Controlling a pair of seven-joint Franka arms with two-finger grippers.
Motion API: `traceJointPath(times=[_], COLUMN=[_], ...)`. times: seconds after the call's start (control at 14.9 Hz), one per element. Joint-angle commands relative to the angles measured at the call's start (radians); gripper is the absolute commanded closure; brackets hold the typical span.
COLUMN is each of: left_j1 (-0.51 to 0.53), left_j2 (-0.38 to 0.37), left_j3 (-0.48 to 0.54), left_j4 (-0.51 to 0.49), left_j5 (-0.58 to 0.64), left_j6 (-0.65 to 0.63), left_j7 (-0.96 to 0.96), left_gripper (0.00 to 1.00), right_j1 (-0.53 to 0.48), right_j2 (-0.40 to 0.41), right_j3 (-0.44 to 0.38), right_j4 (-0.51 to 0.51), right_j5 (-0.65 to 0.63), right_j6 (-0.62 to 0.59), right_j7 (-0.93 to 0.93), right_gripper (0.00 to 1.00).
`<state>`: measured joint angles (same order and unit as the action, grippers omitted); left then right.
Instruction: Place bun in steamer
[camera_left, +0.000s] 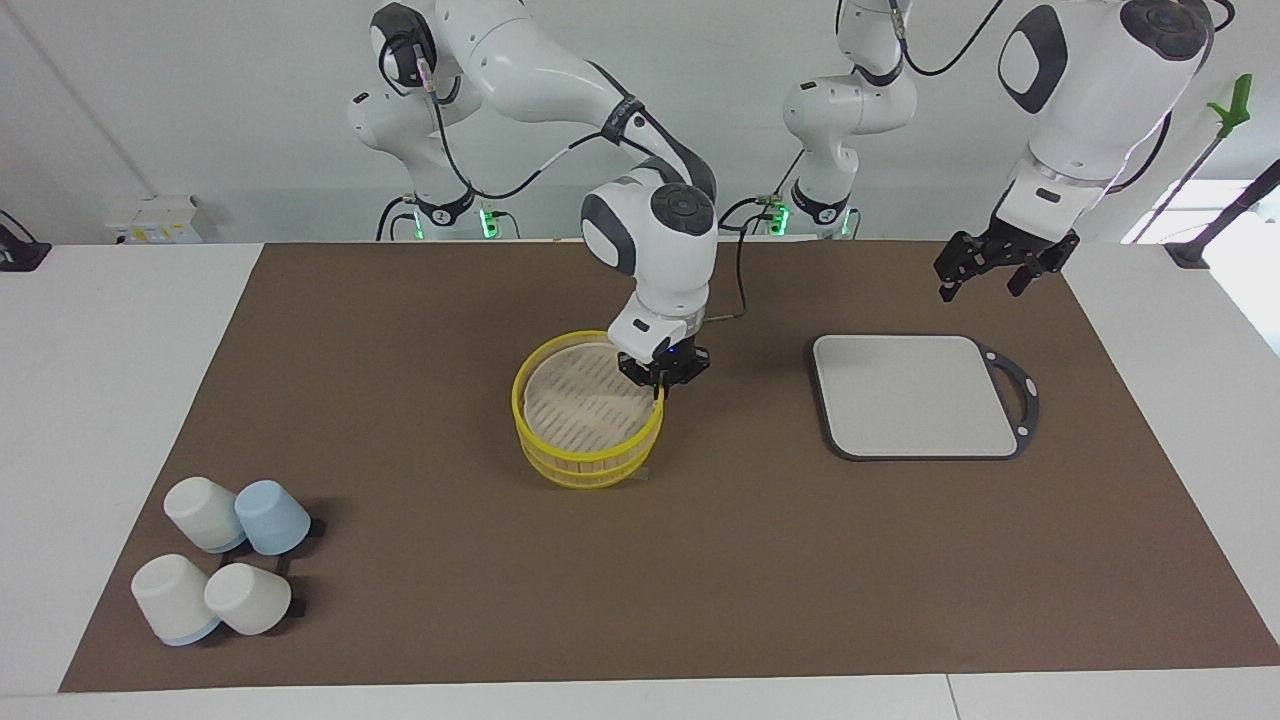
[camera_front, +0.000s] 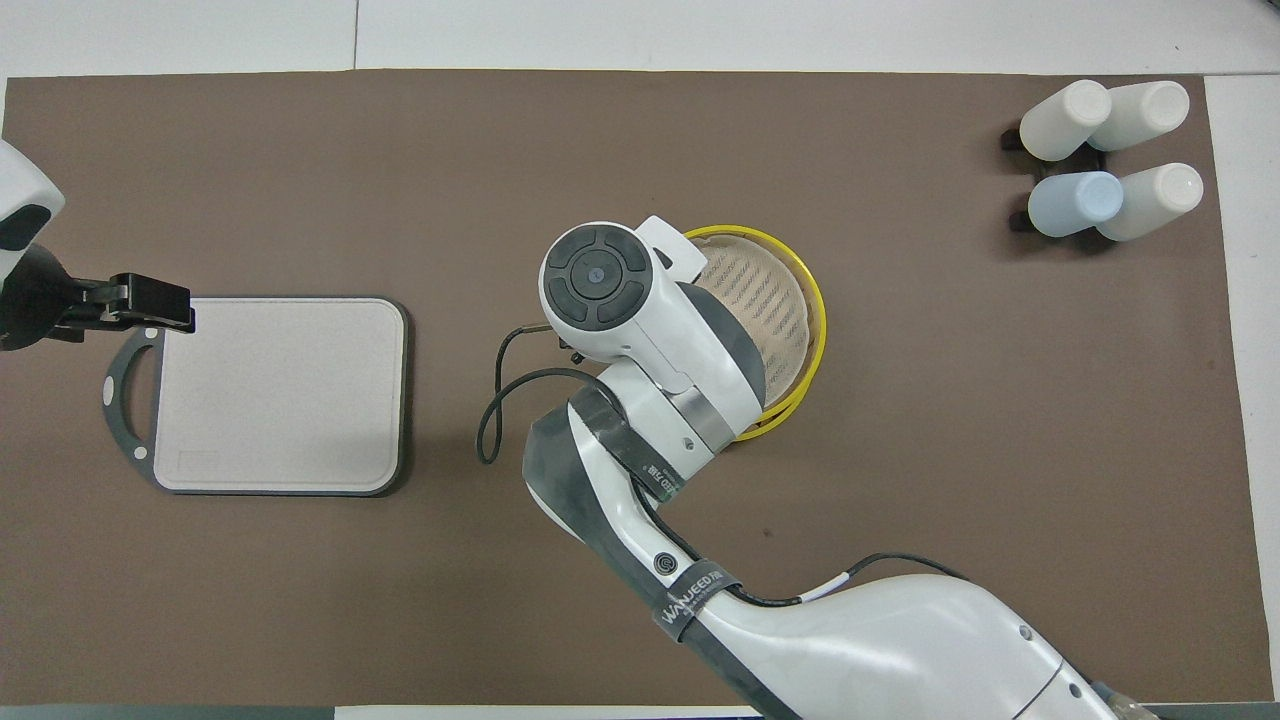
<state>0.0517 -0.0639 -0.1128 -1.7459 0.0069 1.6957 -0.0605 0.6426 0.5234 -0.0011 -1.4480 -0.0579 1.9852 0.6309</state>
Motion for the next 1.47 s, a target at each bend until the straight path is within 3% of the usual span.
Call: traceJointPath(times=[0.0, 0.27, 0.47, 1.07, 1.14, 1.21, 1.27, 1.41], left_j1=[-0.009, 0.002, 0.003, 0.007, 0.007, 0.007, 0.007, 0.005], left_j2=[-0.033, -0.03, -0.031, -0.036, -0.036, -0.036, -0.036, -0.036], left_j3=[0.012, 0.013, 0.013, 0.012, 0.01, 0.01, 0.01, 0.009], left_j4=[-0.047, -0.044, -0.047, -0.043, -0.043, -0.043, -0.043, -0.043], left_j5=[-0.018, -0.083, -0.084, -0.08, -0.079, -0.079, -0.077, -0.067], left_j6=[0.054, 0.051, 0.051, 0.019, 0.019, 0.018, 0.016, 0.018], left_j7=[0.019, 0.016, 0.018, 0.037, 0.039, 0.039, 0.039, 0.039], left_gripper=[0.0, 0.0, 0.0, 0.0, 0.0, 0.0, 0.0, 0.0], right_j1=[-0.008, -0.008, -0.015, -0.015, -0.015, -0.015, -0.017, -0.017], right_j2=[-0.019, -0.025, -0.025, -0.034, -0.034, -0.034, -0.034, -0.034], right_j3=[0.001, 0.003, 0.001, 0.001, 0.001, 0.001, 0.001, 0.0], right_j4=[-0.038, -0.051, -0.051, -0.081, -0.081, -0.081, -0.08, -0.078], right_j5=[0.007, 0.009, 0.062, 0.066, 0.066, 0.066, 0.066, 0.067], right_j6=[0.011, 0.009, 0.01, 0.023, 0.023, 0.023, 0.023, 0.023], right_j7=[0.004, 0.012, 0.016, 0.018, 0.018, 0.018, 0.018, 0.02], right_gripper=[1.0, 1.0, 1.0, 1.0, 0.96, 0.86, 0.72, 0.32])
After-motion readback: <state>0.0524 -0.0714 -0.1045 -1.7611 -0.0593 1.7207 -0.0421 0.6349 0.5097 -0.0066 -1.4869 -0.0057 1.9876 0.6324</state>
